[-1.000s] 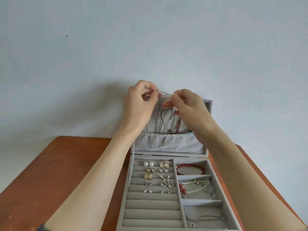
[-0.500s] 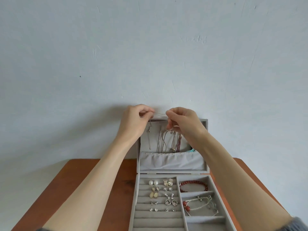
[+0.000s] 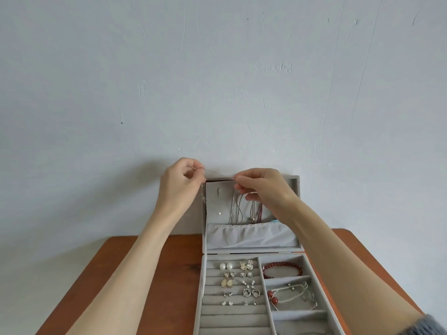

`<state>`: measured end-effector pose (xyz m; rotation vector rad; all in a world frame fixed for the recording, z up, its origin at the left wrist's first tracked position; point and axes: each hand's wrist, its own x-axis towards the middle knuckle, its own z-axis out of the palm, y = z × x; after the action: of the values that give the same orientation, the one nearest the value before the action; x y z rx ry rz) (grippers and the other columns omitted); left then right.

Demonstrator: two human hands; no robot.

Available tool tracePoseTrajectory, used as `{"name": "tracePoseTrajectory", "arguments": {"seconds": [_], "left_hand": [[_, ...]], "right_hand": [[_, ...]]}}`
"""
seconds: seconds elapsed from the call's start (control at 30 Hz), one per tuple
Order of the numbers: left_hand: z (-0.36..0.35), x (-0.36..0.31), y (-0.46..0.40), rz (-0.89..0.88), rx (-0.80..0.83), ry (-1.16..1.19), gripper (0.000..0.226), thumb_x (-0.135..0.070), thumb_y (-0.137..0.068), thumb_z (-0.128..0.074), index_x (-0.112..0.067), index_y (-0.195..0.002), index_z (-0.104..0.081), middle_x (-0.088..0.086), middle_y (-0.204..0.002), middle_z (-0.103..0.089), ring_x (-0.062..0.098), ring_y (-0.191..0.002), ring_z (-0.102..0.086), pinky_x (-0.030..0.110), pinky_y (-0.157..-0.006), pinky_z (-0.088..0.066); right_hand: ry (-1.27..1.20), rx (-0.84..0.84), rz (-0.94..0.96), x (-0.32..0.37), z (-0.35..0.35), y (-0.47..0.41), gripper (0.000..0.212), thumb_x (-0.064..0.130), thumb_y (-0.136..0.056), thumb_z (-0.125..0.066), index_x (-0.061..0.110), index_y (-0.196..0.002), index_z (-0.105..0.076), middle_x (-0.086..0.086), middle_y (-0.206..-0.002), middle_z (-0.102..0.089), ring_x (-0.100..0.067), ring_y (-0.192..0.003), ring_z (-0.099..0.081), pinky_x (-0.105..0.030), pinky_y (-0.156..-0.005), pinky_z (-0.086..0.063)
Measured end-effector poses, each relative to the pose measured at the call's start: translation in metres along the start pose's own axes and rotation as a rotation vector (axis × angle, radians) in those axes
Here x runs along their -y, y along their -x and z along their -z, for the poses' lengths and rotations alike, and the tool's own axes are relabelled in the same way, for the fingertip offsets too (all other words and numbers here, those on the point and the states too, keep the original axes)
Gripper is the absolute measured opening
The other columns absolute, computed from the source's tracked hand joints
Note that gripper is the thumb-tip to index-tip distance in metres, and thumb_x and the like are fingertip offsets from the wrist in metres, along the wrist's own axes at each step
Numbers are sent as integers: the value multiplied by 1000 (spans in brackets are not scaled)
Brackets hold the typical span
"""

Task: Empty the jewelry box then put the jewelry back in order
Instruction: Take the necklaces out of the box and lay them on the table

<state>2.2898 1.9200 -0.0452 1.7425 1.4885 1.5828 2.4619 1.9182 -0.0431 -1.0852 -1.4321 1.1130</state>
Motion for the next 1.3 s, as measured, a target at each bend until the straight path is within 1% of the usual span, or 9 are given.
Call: {"name": "tracePoseTrajectory", "arguments": {"seconds": [0.1,0.2,0.37,0.5,0.7,0.93,1.03,1.17,1.3], "left_hand": [[13,-7,10,124,118,180,15,-8,-88,-55,-18,-78,-59,-3,-65,-65,7,-70,-57,17,-72,-43],[21,-14,20,207,335,362,14,0,-89,-50,-7,-80,-58,3,-57,-54,19,-63,-53,27,-68,-44],[4,-28,40,269,608,71,11,-18,-91,-56,-11,-94,-63,-6,-61,-38,6,-49,-33,17,-53,-34],[-39,-41,65,248,639,-47,16,-25,-91,-57,-13,-98,-64,-7,-57,-39,1,-42,-34,12,-47,-34],[-120,-51,92,415,738,109,16,-21,-90,-59,-6,-93,-63,-3,-58,-35,9,-49,-26,20,-47,-24],[-217,-50,99,468,697,69,18,-21,-86,-65,-6,-93,-62,0,-62,-37,11,-48,-28,18,-41,-22],[-240,-43,96,473,645,17,11,-18,-86,-63,-8,-86,-61,0,-60,-41,12,-49,-31,19,-42,-25],[-255,-31,92,480,584,-93,21,-20,-86,-64,-8,-70,-57,2,-62,-49,14,-52,-39,20,-46,-32],[-260,-19,91,526,536,-127,23,-17,-86,-61,-6,-67,-54,4,-61,-49,15,-50,-39,22,-49,-34]], "right_hand": [[-76,48,-50,-3,3,7,7,8,-87,-60,7,-83,-66,-2,-67,-63,-11,-62,-56,-15,-55,-47],[-170,83,-139,-8,17,19,10,9,-88,-60,7,-80,-67,-2,-66,-64,-10,-64,-59,-17,-59,-50],[-371,113,-282,-20,56,46,8,4,-88,-57,2,-86,-64,-2,-62,-57,-8,-49,-50,-14,-43,-42],[-433,31,-322,-35,104,73,9,0,-87,-55,-1,-87,-64,-4,-63,-59,-7,-50,-50,-14,-43,-41],[-246,-159,-384,-60,184,108,9,2,-83,-64,-5,-88,-67,-10,-75,-68,-13,-59,-55,-16,-47,-45],[-428,-439,-468,-107,237,107,7,5,-82,-66,0,-86,-66,-9,-75,-67,-14,-63,-61,-16,-50,-47],[-560,-456,-520,-122,246,99,4,4,-82,-65,1,-83,-63,-9,-72,-65,-14,-60,-59,-16,-45,-45],[-638,-428,-546,-133,251,88,4,4,-81,-66,3,-83,-63,-8,-70,-64,-13,-57,-58,-16,-44,-45],[-640,-397,-592,-146,247,83,4,4,-82,-66,3,-80,-63,-6,-68,-60,-13,-57,-54,-15,-44,-43]]}}
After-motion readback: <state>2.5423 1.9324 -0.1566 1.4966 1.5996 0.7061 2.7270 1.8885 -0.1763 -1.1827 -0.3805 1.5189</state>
